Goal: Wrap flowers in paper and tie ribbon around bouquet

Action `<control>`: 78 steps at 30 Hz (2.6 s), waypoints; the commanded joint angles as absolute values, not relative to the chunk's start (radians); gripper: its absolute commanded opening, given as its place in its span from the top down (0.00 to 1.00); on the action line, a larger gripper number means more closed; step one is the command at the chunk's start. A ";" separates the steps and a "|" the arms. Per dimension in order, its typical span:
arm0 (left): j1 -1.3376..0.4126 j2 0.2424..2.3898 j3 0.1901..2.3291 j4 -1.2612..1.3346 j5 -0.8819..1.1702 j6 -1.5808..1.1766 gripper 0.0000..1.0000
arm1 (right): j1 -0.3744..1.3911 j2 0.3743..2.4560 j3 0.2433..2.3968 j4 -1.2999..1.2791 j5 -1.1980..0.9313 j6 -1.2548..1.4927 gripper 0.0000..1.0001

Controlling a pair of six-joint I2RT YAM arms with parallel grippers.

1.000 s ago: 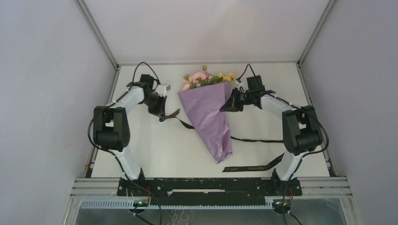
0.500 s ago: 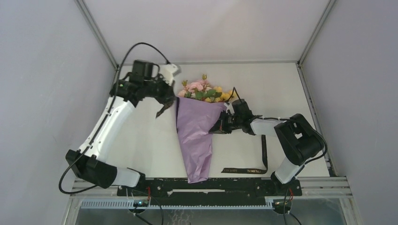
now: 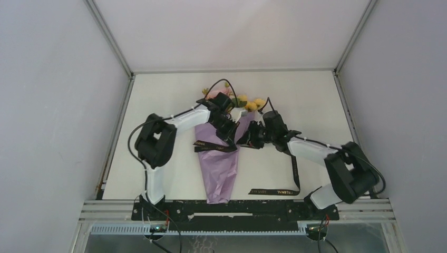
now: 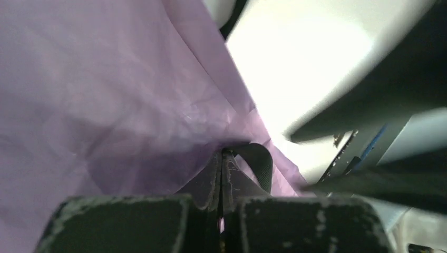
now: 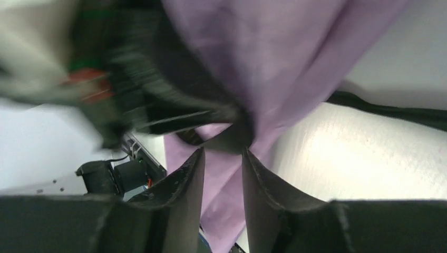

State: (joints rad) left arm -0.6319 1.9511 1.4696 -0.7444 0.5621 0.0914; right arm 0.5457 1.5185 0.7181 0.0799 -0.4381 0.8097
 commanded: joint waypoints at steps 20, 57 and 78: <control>-0.620 2.035 1.477 -0.675 0.520 -0.011 1.00 | 0.987 1.291 1.021 -1.249 -0.119 -0.661 0.08; -0.621 2.002 1.468 -0.690 0.475 0.041 1.00 | 1.092 1.580 0.740 -0.955 0.084 -0.483 0.46; -0.620 1.997 1.486 -0.700 0.455 0.081 1.00 | 0.709 0.909 0.935 -0.131 -0.706 -0.049 1.00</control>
State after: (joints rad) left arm -0.6250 2.0502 1.4681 -0.7006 0.4576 0.0433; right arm 0.6941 0.9127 1.0080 -0.6430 -0.3985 -0.3157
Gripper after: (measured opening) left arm 0.003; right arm 0.006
